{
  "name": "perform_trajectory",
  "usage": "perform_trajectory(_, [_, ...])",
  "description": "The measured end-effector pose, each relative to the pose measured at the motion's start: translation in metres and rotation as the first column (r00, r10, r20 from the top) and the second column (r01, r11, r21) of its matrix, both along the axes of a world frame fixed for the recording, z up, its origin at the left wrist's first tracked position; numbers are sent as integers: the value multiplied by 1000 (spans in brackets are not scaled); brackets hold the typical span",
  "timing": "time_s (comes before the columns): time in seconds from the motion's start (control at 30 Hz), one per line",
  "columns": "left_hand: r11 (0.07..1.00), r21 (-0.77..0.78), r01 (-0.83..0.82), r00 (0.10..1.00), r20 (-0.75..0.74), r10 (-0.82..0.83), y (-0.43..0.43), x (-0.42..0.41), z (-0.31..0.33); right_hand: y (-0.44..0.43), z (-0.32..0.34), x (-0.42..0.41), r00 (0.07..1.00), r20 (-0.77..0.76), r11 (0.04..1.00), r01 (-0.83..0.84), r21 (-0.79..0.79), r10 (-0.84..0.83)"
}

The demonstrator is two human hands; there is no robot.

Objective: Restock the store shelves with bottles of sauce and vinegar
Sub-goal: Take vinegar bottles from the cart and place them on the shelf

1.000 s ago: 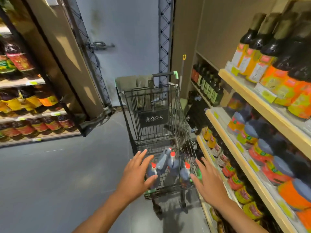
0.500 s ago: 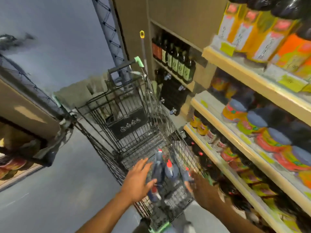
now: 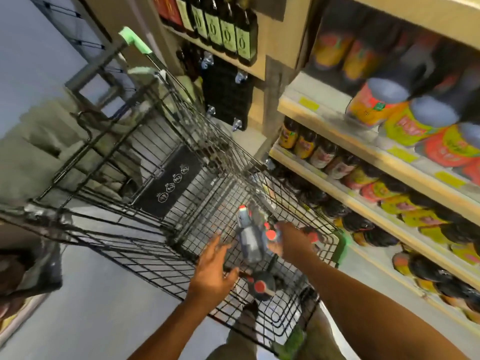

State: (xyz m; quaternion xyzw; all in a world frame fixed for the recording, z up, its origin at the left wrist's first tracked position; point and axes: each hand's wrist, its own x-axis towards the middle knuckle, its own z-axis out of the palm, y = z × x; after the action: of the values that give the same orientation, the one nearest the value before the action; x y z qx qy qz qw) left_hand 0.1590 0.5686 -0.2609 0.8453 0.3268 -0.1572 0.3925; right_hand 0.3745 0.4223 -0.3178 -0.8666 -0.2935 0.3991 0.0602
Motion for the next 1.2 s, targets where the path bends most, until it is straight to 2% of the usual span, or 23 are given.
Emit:
perform_trajectory(0.1, [1000,-13,2,999,36,-1,2,-5,-9,11,-23,-7,996,62,994,-58,-91,64])
perform_trajectory(0.27, [999,-43,29,998,-62,-32,9,-9,-18,20,-41,-8,983,176,996,-29,-79,43])
perform_trajectory(0.33, [992,-121,-26,993,-118,12,14,-9,-20,18,-35,1,993,114,999,44,-16,-42])
perform_trajectory(0.37, [975,-196,-104,988,-132,79,16,-7,-20,14,-30,7,990,75,992,117,38,-119])
perform_trajectory(0.43, [902,-339,-266,963,-139,231,19,-1,-18,6,-15,18,972,34,961,226,159,-234])
perform_trajectory(0.5, [857,-416,-303,953,-104,286,23,7,-19,0,11,30,966,-33,930,256,262,-257])
perform_trajectory(0.6, [809,-518,-279,956,-69,286,28,27,-9,3,65,49,972,-159,906,222,361,-175])
perform_trajectory(0.77, [727,-670,-152,976,13,216,29,63,22,18,152,66,952,-303,853,198,483,-49])
perform_trajectory(0.87, [595,-795,-119,979,7,205,25,79,38,25,186,68,891,-448,793,222,568,70])
perform_trajectory(0.93, [504,-852,-143,970,-19,242,20,83,40,27,191,64,861,-504,761,286,583,62])
perform_trajectory(1.0, [496,-848,-189,955,-42,293,15,83,39,25,183,59,815,-579,722,407,559,-11])
perform_trajectory(1.07, [517,-824,-232,943,-60,328,12,82,38,14,161,57,746,-655,708,527,470,-120])
perform_trajectory(1.13, [496,-824,-275,929,-95,358,11,78,35,-5,126,56,724,-616,744,588,316,-311])
perform_trajectory(1.17, [462,-835,-299,914,-111,390,12,75,33,-17,106,56,786,-502,823,521,226,-360])
perform_trajectory(1.2, [430,-842,-325,898,-133,419,13,73,32,-29,85,53,884,-344,920,374,119,-315])
